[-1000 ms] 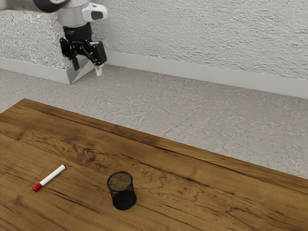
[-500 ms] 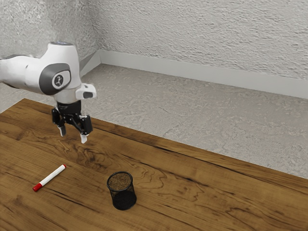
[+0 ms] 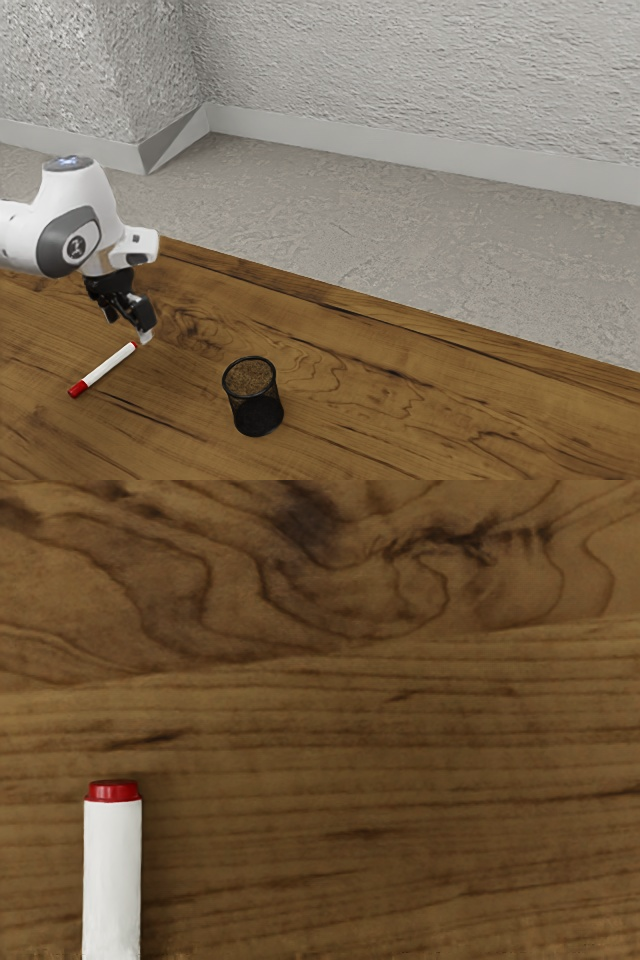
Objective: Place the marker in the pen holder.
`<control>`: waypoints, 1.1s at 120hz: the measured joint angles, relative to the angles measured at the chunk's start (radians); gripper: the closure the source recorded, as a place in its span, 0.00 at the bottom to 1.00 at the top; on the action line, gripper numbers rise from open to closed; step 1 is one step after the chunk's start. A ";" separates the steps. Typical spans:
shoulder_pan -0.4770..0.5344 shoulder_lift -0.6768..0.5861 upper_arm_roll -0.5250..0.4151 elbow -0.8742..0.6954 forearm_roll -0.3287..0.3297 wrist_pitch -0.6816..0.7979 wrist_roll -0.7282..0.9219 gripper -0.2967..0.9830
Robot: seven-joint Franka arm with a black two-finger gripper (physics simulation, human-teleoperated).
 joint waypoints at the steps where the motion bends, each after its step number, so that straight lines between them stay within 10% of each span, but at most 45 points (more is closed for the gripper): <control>1: 0.000 -0.001 0.002 -0.005 0.002 0.004 0.003 0.23; 132: 0.000 0.208 0.102 -0.003 0.077 0.147 0.060 0.23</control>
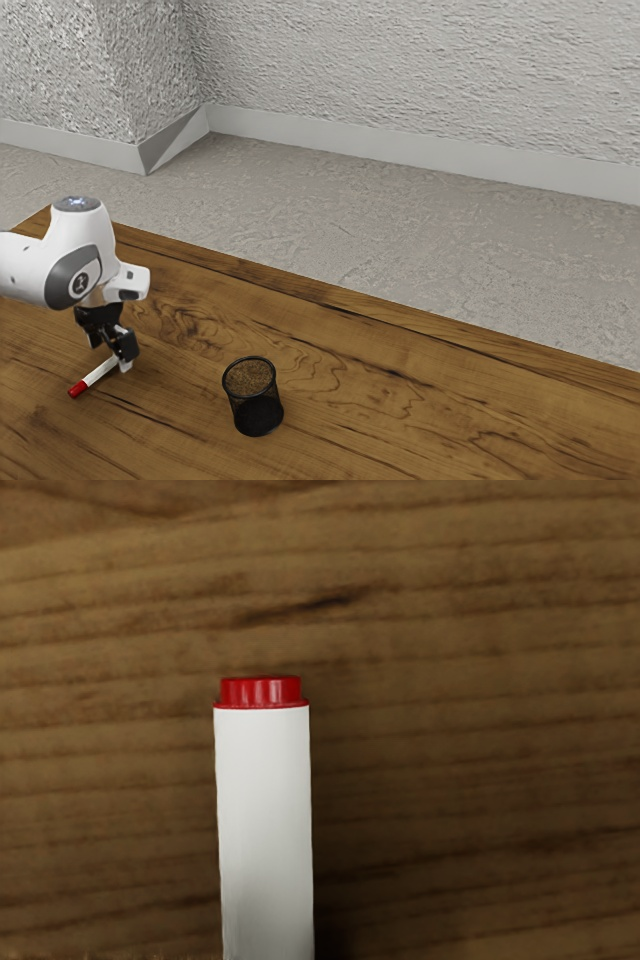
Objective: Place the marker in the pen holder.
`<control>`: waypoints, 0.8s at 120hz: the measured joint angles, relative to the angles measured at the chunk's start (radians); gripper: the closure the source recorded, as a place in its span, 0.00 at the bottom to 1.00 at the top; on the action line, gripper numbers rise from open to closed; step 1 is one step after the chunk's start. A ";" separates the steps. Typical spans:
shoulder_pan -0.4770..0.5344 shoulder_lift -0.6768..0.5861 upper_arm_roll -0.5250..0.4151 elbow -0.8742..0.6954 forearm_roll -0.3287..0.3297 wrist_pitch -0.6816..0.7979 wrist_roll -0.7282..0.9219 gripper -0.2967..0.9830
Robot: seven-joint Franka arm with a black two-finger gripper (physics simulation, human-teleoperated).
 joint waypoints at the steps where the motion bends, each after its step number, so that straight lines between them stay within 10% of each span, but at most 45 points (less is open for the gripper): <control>1: 0.000 0.002 0.000 0.000 0.000 0.000 -0.001 0.23; 96: 0.001 0.068 0.003 0.034 -0.018 -0.003 -0.049 0.36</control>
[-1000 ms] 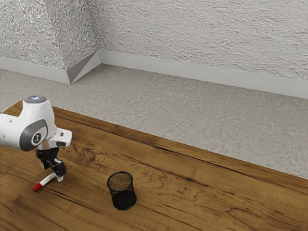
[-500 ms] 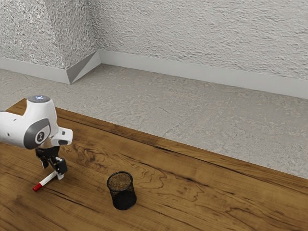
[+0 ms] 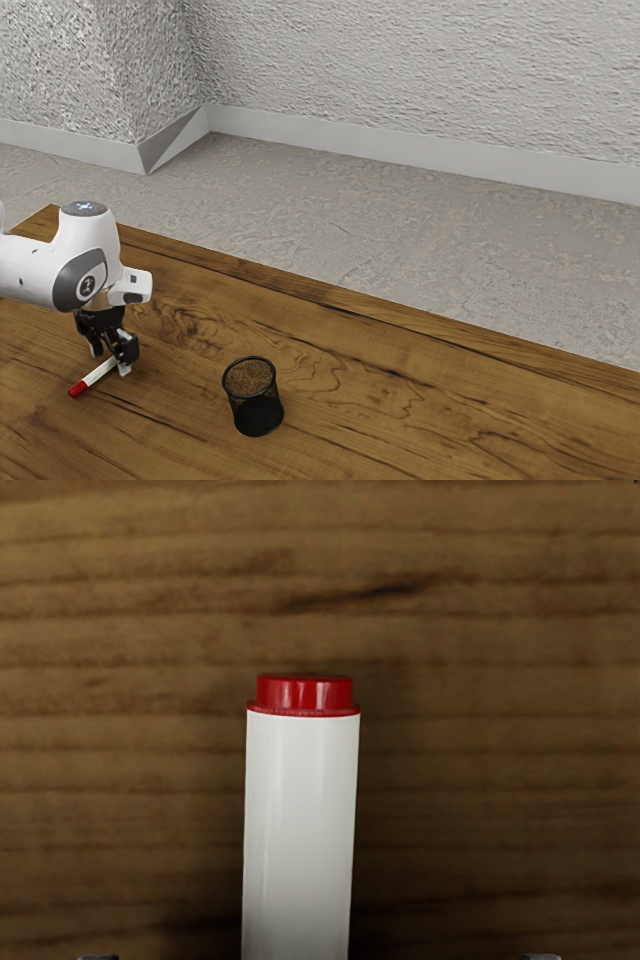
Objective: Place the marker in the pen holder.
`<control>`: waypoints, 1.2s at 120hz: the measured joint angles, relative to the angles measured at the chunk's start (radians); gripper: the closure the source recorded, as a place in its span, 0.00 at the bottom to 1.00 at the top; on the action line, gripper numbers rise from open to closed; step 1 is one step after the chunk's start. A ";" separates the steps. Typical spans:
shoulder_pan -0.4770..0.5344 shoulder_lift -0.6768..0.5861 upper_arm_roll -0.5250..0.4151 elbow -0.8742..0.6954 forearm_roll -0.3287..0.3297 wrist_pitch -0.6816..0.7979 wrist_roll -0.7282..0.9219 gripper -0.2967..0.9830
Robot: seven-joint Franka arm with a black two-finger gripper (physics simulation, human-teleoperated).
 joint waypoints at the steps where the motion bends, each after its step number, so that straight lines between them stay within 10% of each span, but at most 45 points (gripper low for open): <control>1: 0.000 0.000 0.000 0.000 0.000 0.000 0.000 0.37; 46: -0.003 0.000 0.001 0.000 0.014 0.003 -0.021 0.74; 96: -0.003 -0.050 -0.004 0.000 0.026 0.007 -0.079 0.83; 144: -0.003 -0.324 -0.347 0.002 -0.074 0.172 -0.093 0.82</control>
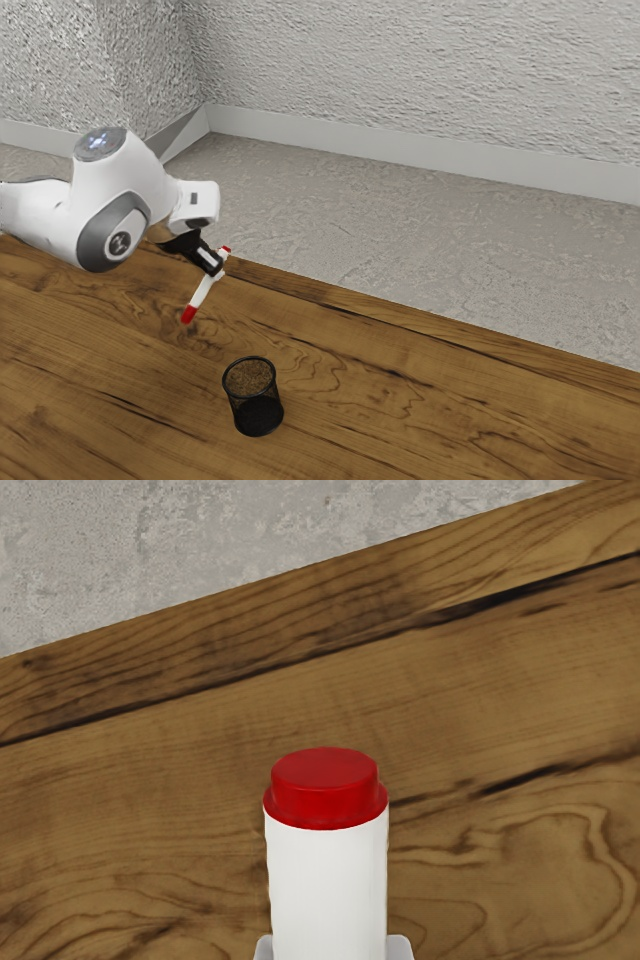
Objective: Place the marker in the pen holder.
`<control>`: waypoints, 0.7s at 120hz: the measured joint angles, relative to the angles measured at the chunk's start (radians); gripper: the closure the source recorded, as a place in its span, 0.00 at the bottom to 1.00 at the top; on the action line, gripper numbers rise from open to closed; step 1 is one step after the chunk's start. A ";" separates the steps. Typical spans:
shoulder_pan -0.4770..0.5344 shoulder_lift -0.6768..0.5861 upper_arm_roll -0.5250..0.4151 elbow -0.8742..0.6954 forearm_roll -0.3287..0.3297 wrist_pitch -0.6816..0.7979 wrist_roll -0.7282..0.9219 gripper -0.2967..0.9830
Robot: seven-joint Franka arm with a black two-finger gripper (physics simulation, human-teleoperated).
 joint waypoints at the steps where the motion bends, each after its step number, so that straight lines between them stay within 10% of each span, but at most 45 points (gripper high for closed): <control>1: -0.001 -0.003 -0.007 0.000 -0.003 0.005 0.000 0.82; 84: -0.002 -0.196 -0.292 -0.259 -0.261 0.315 0.041 0.80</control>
